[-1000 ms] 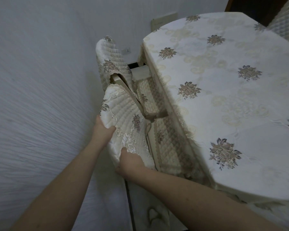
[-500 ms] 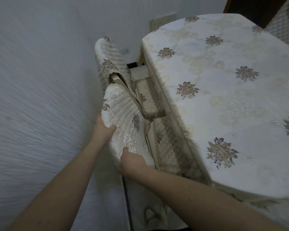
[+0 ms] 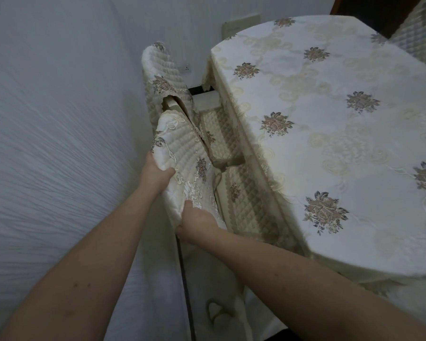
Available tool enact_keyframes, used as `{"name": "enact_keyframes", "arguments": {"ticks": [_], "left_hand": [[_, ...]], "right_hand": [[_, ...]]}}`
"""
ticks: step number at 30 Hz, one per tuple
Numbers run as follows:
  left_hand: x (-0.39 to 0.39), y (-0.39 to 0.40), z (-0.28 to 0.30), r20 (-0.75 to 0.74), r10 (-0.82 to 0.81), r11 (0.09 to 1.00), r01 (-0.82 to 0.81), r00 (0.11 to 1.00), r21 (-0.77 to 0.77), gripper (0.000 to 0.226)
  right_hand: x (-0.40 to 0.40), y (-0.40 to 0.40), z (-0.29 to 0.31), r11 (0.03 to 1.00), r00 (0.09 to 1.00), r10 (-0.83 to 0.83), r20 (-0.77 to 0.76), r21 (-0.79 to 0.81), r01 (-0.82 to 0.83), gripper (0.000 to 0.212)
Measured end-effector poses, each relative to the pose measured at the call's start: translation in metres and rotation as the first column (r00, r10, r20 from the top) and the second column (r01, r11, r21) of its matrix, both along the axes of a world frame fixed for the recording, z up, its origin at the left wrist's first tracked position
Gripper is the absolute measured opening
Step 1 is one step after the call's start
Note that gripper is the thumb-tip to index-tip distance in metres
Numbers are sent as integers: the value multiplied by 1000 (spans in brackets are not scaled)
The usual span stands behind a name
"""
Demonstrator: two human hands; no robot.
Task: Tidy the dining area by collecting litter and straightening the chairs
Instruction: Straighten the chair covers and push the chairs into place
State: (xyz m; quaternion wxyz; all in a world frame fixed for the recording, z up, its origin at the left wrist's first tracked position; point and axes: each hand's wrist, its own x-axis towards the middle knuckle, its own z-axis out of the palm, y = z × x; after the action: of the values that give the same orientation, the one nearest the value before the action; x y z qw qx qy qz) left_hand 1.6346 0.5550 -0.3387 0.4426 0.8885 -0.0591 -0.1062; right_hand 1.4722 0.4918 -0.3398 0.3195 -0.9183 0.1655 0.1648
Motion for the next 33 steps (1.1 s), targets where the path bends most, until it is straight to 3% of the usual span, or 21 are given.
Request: {"name": "enact_keyframes", "arguments": {"ticks": [10,14,23,33], "left_hand": [[-61,5,8,-136,5,997,6,991,80,105],[-93,7,-1,-152,50,999,-47,987,22,98],[-91,8,-5,-215,102,995,-101,971,16,87],[-94,6,-8,-190,130,991,-132,973,4,81]], "right_hand": [[-26,-12,-8,995,1000,-8,8,104,7,66],[-33,-19,-10,986,998,-15,-65,167,26,63],[-31,-24,-12,973,998,24,-60,232,-10,61],[-23,-25,-5,978,992,110,-56,183,-98,49]]}}
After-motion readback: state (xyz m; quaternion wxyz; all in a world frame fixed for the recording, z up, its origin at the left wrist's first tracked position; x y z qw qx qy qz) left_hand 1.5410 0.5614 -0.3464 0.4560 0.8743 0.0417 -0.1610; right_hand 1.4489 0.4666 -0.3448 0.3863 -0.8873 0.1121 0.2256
